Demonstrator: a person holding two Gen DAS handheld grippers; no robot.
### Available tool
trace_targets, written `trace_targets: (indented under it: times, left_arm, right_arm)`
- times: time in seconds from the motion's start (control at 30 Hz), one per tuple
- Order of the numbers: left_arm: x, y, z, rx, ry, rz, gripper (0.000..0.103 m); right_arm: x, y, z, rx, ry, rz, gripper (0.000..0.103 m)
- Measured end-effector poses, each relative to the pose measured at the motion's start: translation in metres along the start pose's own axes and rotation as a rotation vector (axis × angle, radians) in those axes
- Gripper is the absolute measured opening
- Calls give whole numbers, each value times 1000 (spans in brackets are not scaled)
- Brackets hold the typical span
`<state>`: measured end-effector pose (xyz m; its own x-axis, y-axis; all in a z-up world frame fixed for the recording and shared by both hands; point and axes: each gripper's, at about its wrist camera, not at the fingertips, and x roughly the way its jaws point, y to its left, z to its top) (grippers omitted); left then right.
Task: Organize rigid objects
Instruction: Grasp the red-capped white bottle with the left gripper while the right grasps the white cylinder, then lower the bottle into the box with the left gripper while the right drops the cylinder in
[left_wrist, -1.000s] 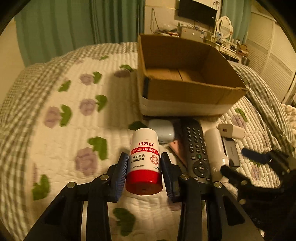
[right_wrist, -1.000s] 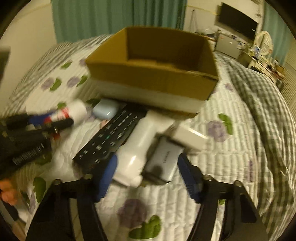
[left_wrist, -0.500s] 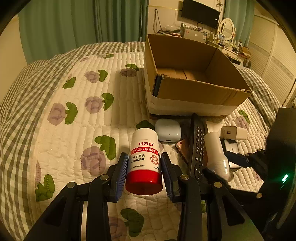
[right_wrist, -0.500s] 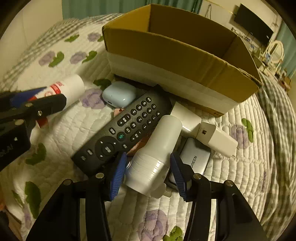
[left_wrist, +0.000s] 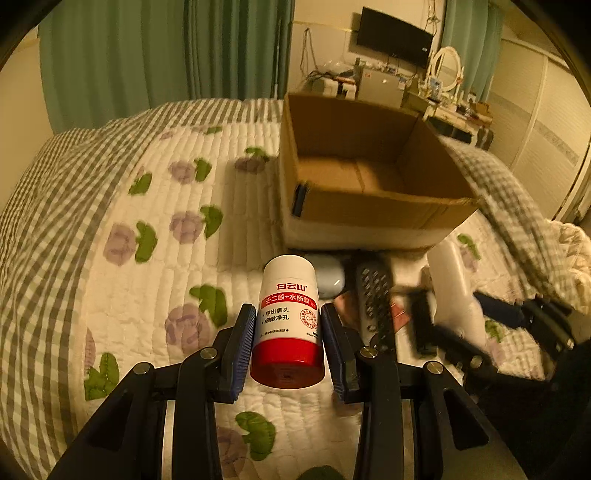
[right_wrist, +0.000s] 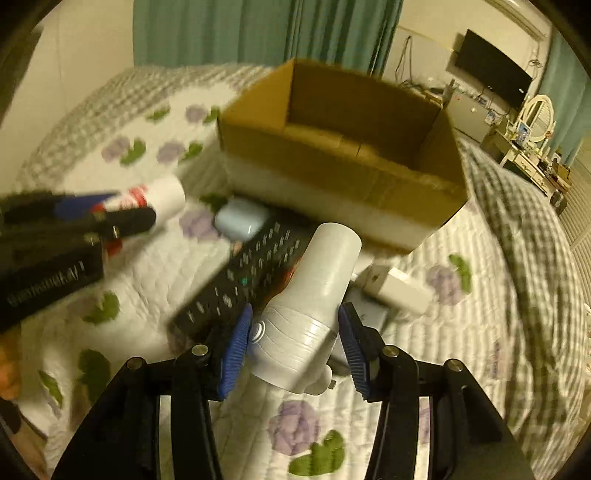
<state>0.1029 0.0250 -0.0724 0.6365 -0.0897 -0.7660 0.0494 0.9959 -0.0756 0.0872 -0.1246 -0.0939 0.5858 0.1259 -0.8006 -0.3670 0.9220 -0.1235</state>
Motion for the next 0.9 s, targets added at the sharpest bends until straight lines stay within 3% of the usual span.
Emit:
trace_targets:
  times: [0.2,0.37,0.6,0.9]
  left_arm:
    - [-27,-13,49,11,-80,-51,37]
    - [-24,-31,98,51,-138,-38,37]
    - [32,-48,136,64,-109,-41,37]
    - [104,-54,133,47,-26,-2,37]
  right_arm:
    - [-51,-40,43,43,-117,18,48]
    - [-65,-72,99,45,-190,31,48]
    - [-41,-113,136,70,-196,44,48]
    - [20,-131,140,49,-139,84,48]
